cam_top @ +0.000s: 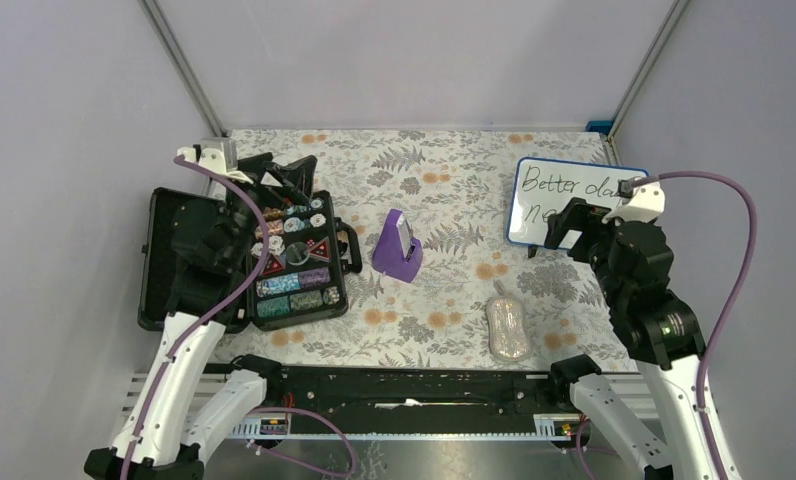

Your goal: Erase the whiteboard

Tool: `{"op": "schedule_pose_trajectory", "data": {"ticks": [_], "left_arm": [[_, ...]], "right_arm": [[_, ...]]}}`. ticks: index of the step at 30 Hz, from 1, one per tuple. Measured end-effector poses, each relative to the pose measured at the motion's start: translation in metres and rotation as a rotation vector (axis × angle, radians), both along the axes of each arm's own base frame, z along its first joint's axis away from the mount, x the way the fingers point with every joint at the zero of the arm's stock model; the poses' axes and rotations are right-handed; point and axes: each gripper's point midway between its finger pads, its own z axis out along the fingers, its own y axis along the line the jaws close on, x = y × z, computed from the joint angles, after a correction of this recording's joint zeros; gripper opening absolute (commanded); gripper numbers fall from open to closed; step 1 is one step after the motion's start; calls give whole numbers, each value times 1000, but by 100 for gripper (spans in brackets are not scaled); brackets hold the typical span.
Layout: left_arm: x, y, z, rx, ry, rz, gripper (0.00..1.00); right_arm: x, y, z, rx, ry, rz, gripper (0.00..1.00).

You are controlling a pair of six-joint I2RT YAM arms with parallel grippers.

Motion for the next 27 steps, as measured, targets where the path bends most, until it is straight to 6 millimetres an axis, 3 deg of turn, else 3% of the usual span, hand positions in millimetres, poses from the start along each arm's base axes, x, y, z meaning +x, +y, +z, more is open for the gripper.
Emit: {"op": "schedule_pose_trajectory", "data": {"ticks": [8, 17, 27], "left_arm": [[6, -3, -6, 0, 22, -7, 99], [12, -5, -20, 11, 62, -10, 99], [12, -7, -27, 16, 84, -18, 99]], "right_arm": [[17, 10, -39, -2, 135, 11, 99], [25, 31, -112, 46, 353, 50, 99], [-2, 63, -195, 227, 613, 105, 99]]}}
